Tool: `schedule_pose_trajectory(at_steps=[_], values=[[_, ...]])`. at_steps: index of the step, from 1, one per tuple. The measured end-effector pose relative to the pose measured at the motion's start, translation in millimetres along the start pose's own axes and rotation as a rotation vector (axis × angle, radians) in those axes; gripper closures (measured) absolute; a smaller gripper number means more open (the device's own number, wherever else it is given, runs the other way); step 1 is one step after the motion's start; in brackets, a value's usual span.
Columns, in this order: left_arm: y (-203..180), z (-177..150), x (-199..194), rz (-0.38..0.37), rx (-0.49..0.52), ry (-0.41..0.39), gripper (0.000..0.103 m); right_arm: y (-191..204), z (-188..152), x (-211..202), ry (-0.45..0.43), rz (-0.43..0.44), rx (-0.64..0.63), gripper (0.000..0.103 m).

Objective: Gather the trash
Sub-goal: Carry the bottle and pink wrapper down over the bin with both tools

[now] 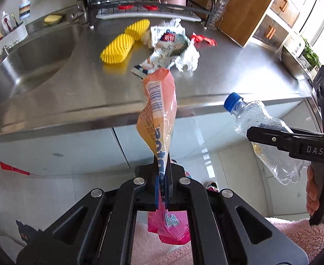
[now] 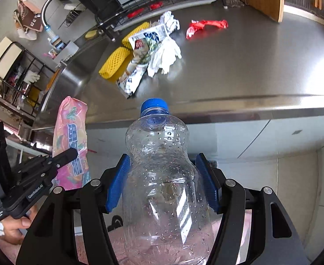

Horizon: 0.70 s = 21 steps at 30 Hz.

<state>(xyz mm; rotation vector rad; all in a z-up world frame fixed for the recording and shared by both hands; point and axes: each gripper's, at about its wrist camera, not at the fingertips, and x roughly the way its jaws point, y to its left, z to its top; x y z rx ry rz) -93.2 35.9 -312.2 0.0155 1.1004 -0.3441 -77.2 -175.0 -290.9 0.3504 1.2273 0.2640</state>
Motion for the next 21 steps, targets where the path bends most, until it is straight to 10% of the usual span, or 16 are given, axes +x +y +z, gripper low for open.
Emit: schedule_pose_trajectory(at_steps=[12,21], values=[[4.2,-51.1,95.6,-0.071,-0.010,0.173,0.101,-29.5,-38.6,85.4,0.200,-0.068,0.072,0.040],[11.0,-74.7,182.4,-0.069,0.010,0.254,0.101,-42.5,-62.5,153.2,0.192,-0.120,0.056,0.040]])
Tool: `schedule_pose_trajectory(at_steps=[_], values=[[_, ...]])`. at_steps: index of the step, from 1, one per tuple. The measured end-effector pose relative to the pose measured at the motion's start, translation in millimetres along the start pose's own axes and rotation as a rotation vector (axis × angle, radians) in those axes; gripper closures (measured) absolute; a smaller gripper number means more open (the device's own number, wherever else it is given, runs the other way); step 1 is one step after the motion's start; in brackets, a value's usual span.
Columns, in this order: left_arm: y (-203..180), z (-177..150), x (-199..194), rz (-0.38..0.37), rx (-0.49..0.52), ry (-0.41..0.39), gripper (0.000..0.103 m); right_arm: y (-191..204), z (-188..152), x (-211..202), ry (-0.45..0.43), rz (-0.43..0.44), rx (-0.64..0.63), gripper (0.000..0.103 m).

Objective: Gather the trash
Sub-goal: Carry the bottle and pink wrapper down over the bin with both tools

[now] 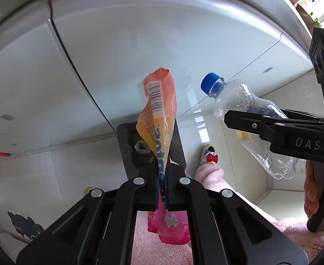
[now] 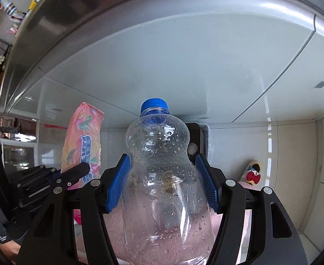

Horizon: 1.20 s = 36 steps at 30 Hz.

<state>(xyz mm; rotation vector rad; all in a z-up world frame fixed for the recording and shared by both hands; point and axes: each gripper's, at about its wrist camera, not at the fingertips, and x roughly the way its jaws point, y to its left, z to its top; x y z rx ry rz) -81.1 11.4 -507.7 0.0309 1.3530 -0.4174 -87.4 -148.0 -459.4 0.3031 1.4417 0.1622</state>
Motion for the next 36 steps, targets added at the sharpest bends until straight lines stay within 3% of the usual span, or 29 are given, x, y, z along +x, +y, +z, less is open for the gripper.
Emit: schedule_pose_trajectory(at_steps=[5,15,28,33,36], values=[[4.5,-4.1,39.4,-0.007,0.003,0.046,0.101,-6.3,-8.1,33.3,0.023,-0.026,0.015,0.040],[7.8,-4.6,96.2,-0.059,-0.027,0.139,0.101,-15.8,-3.3,98.2,0.183,-0.009,0.109,0.040],[11.7,-3.1,97.0,-0.066,-0.034,0.143,0.100,-26.2,9.4,111.2,0.218,0.010,0.202,0.040],[18.9,-0.7,97.1,-0.073,-0.060,0.146,0.084,-30.2,9.1,119.7,0.240,0.012,0.218,0.039],[21.3,-2.0,97.9,-0.067,-0.065,0.148,0.083,-32.4,9.0,120.8,0.235,0.029,0.243,0.039]])
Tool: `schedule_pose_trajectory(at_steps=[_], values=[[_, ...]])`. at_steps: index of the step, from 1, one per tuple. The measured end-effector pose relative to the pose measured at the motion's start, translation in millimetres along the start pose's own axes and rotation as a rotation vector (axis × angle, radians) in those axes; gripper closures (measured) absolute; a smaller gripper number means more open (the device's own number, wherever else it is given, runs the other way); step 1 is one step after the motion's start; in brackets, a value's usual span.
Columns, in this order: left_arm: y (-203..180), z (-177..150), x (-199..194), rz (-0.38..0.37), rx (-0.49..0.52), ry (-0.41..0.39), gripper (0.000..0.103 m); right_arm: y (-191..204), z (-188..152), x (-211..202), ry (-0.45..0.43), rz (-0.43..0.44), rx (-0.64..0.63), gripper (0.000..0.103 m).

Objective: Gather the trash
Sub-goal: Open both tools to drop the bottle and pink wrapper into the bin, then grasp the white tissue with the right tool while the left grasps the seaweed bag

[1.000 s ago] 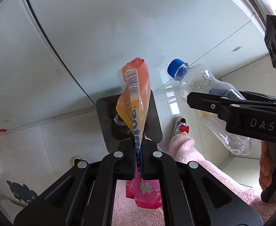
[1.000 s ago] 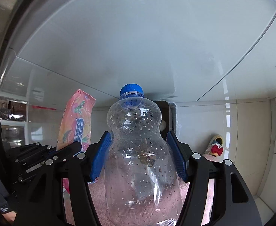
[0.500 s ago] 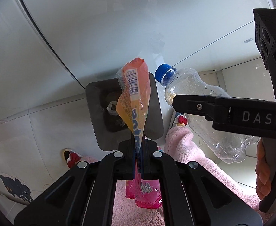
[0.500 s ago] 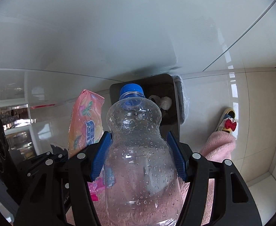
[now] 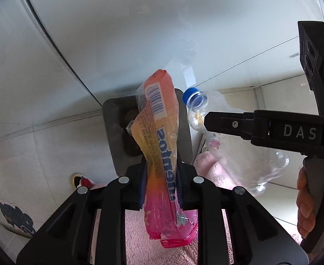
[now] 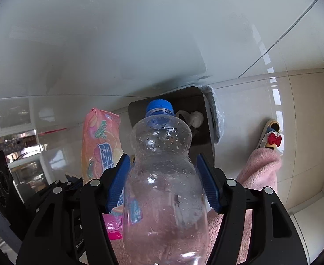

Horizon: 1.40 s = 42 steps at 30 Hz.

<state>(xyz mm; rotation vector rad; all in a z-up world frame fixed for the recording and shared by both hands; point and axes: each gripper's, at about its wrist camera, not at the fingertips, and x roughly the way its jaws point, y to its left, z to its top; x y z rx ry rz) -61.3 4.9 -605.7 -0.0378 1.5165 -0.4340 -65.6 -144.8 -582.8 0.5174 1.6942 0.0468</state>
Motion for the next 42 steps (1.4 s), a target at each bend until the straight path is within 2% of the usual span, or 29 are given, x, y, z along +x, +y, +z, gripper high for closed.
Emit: schedule_pose_trajectory(at_steps=[1,4,6,9,19,23,29,32,38,42], values=[[0.4,-0.4,-0.3,-0.001,-0.003,0.002,0.081,0.0,0.9,0.4,-0.002,0.004,0.004,0.037],[0.4,-1.4,-1.3,-0.001,-0.009,0.003,0.068,-2.2,1.5,-1.9,-0.012,0.002,0.018,0.033],[0.7,-1.9,-3.0,-0.001,-0.014,0.001,0.056,-4.0,2.0,-4.0,-0.017,-0.001,0.021,0.033],[1.2,-2.4,-3.5,0.002,-0.015,0.000,0.050,-8.0,2.9,-8.4,-0.024,-0.002,0.030,0.033],[2.8,-0.3,-15.6,0.015,-0.014,-0.017,0.045,-12.3,3.1,-19.9,-0.040,0.000,0.032,0.033],[1.7,1.5,-38.6,0.026,-0.011,-0.058,0.037,-6.1,-0.2,-37.1,-0.052,-0.007,-0.008,0.029],[-5.7,4.6,-101.1,0.044,-0.020,-0.153,0.030,13.5,-10.3,-102.9,-0.151,-0.064,-0.165,0.026],[-12.5,8.0,-142.1,0.053,-0.007,-0.220,0.029,24.6,-17.7,-149.9,-0.239,-0.075,-0.233,0.026],[-26.8,22.3,-219.7,0.070,0.009,-0.359,0.029,51.9,-20.1,-246.9,-0.460,0.000,-0.287,0.026],[-35.4,39.5,-253.6,0.078,0.016,-0.417,0.030,70.3,-4.5,-285.9,-0.546,0.064,-0.297,0.026]])
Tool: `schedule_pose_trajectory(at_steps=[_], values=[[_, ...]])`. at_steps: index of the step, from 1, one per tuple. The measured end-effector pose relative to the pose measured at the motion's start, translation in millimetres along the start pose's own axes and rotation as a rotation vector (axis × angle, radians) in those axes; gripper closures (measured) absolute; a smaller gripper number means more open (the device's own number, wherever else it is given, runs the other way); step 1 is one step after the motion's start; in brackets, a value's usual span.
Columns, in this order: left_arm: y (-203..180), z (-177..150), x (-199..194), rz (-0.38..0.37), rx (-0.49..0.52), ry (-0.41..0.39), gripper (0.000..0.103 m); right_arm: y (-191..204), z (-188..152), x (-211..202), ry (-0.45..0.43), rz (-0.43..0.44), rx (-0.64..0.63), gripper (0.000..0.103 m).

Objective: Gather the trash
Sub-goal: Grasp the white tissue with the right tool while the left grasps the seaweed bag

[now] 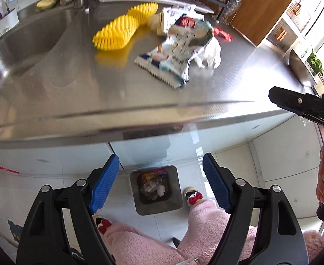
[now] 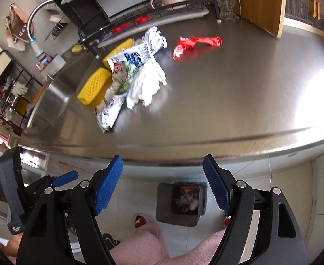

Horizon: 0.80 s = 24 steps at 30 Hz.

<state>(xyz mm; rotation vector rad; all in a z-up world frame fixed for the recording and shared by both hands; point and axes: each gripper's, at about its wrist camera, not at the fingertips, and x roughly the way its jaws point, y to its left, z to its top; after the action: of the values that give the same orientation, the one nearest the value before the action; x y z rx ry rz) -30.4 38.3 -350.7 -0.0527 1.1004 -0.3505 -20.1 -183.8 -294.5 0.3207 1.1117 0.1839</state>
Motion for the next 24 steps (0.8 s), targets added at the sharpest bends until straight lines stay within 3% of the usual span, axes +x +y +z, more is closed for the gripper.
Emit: schedule_pose_trajectory(at_steps=[7,12,15,19,24], values=[[-13.1,42.8,-21.6,0.006,0.014,-0.081,0.030,3.4,39.4,4.9,0.014,0.030,0.009,0.027],[-18.5,57.6,-10.7,0.002,0.045,-0.088,0.033,3.7,52.1,8.9,0.028,0.030,0.007,0.029],[-20.6,68.4,-1.7,-0.001,0.042,-0.081,0.042,-1.2,61.5,19.6,0.056,0.053,0.032,0.039],[-25.9,81.4,3.7,-0.015,0.079,-0.069,0.043,-0.9,72.6,31.6,0.072,0.053,0.041,0.047],[-34.8,94.6,12.9,-0.023,0.129,-0.043,0.062,-1.4,83.2,46.5,0.106,0.074,0.070,0.067]])
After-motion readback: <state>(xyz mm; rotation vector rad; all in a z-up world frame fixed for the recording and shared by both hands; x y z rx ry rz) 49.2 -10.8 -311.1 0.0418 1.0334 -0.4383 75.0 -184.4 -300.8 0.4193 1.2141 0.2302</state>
